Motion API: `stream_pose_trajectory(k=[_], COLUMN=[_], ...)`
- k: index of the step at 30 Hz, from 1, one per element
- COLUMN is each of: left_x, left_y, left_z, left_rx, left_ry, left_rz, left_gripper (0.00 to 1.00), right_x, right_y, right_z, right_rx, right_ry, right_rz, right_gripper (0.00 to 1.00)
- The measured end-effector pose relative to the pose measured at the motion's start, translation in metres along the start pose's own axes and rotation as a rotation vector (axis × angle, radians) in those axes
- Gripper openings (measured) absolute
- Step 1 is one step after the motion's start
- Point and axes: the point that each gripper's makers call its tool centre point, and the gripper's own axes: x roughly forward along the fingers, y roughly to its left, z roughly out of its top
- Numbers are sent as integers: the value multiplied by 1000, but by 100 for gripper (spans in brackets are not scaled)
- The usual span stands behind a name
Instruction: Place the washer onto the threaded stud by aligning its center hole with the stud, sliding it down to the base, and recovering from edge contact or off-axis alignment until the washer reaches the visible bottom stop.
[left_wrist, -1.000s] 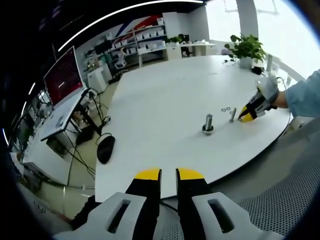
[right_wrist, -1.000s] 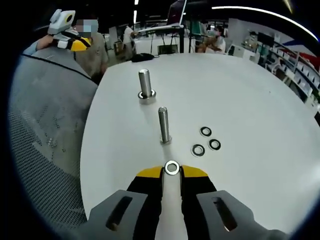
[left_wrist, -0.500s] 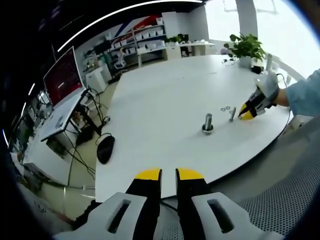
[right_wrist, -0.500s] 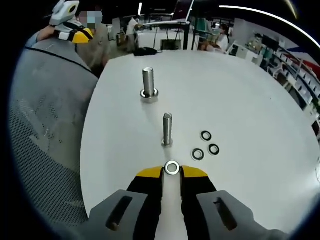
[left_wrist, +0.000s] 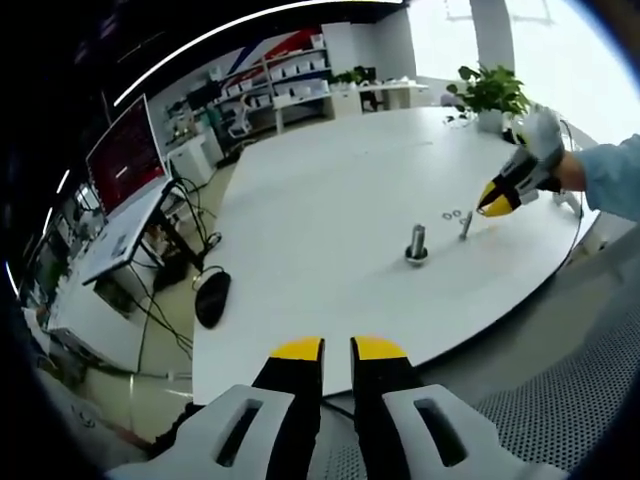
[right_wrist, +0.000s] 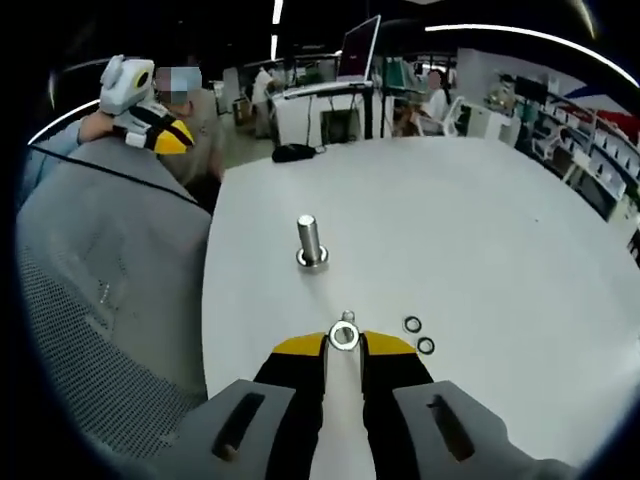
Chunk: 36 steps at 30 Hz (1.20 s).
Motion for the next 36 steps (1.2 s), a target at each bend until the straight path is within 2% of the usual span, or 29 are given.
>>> stream_pose_trajectory(k=[9, 12, 16, 27, 30, 33, 36], left_x=[0, 0, 0, 0, 1, 0, 1], left_y=[-1, -1, -1, -1, -3, -2, -1], left_z=[0, 0, 0, 0, -3, -1, -2], left_rx=[4, 3, 4, 8, 15, 12, 9], left_ry=[1, 0, -1, 4, 18, 7, 12], left_rz=[-1, -1, -2, -3, -9, -5, -6], left_gripper=[8, 8, 8, 7, 7, 7, 7], right_x=[-2, -2, -2, 3, 4, 8, 11], right_y=[8, 12, 11, 9, 9, 10, 7], right_z=[17, 24, 29, 30, 28, 25, 20], right_rx=[-44, 8, -36, -62, -75, -78, -112], right_ry=[-20, -53, -53, -35, -23, -11, 22], right_rz=[2, 25, 10, -2, -7, -8, -31], right_gripper=[14, 14, 14, 14, 14, 14, 14])
